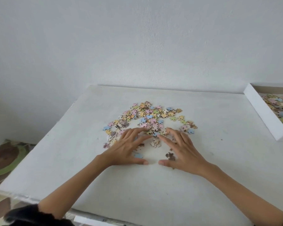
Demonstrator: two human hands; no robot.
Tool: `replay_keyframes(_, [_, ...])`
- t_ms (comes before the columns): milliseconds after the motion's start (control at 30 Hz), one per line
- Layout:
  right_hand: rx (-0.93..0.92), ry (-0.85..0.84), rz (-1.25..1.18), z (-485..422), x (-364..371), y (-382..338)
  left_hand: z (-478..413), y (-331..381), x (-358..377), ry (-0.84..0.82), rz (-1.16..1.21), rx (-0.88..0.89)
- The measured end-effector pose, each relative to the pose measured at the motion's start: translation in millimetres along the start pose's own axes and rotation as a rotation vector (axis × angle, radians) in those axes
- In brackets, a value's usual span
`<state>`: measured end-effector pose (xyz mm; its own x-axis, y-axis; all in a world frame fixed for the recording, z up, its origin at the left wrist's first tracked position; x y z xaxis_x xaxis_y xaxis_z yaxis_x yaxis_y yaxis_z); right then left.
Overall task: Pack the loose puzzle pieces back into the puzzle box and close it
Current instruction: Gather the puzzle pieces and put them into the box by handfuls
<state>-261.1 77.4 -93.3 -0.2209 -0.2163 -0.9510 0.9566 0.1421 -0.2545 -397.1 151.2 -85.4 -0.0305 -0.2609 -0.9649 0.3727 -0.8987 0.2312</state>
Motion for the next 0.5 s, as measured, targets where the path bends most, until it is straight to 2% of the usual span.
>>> replay_keyframes(133, [0.043,0.044,-0.014,-19,-5,6,-16,3,-7,0.060,-0.027,-0.006])
replay_keyframes(267, [0.109,0.149,-0.089,-29,-17,18,-22,-5,-24,0.230,-0.090,-0.089])
replay_keyframes(367, [0.185,0.238,-0.114,-17,-31,37,-5,-30,-29,0.246,0.001,-0.151])
replay_keyframes(433, [0.234,0.158,-0.150,-5,-27,57,12,-47,-24,0.193,0.076,-0.126])
replay_keyframes(500, [0.249,-0.043,-0.194,4,-12,70,29,-54,-18,0.148,0.113,-0.083])
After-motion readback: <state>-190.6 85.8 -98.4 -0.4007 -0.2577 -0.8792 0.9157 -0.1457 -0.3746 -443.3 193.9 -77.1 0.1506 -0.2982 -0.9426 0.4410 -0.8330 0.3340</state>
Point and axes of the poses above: each hand's wrist, its own z-axis away from the middle knuckle, its own x-axis out of the palm, y = z × x, the point moved 8 cm from there along -z, towards the middle knuckle, and after that the axes turned 15 degrees about -y, right-handed, at the moved point
